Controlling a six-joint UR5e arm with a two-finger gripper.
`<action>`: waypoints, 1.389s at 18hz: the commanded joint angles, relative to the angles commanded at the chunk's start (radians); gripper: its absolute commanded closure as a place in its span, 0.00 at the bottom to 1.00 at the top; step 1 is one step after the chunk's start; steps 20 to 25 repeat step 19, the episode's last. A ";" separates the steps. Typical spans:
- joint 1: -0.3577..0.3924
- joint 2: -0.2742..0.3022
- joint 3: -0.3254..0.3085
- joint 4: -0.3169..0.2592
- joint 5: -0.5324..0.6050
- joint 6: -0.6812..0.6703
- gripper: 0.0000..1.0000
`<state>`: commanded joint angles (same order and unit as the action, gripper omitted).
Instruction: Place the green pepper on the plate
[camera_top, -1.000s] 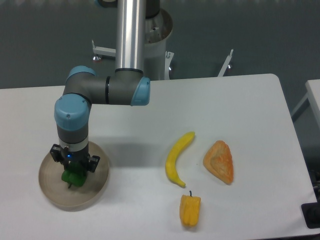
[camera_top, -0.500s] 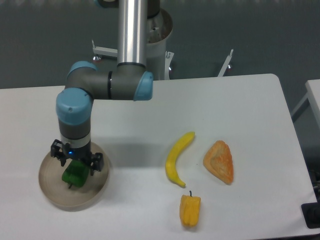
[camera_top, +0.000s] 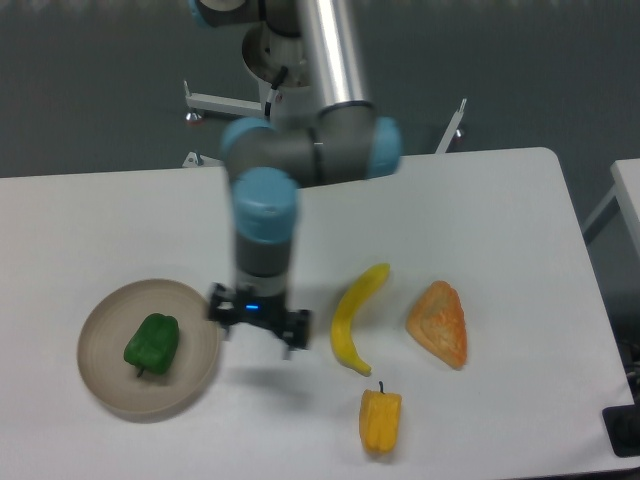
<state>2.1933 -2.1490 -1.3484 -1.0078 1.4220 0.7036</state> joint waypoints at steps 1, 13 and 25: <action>0.022 -0.011 0.002 0.002 0.000 0.041 0.00; 0.068 -0.111 0.103 0.005 0.094 0.175 0.00; 0.069 -0.112 0.107 0.005 0.094 0.209 0.00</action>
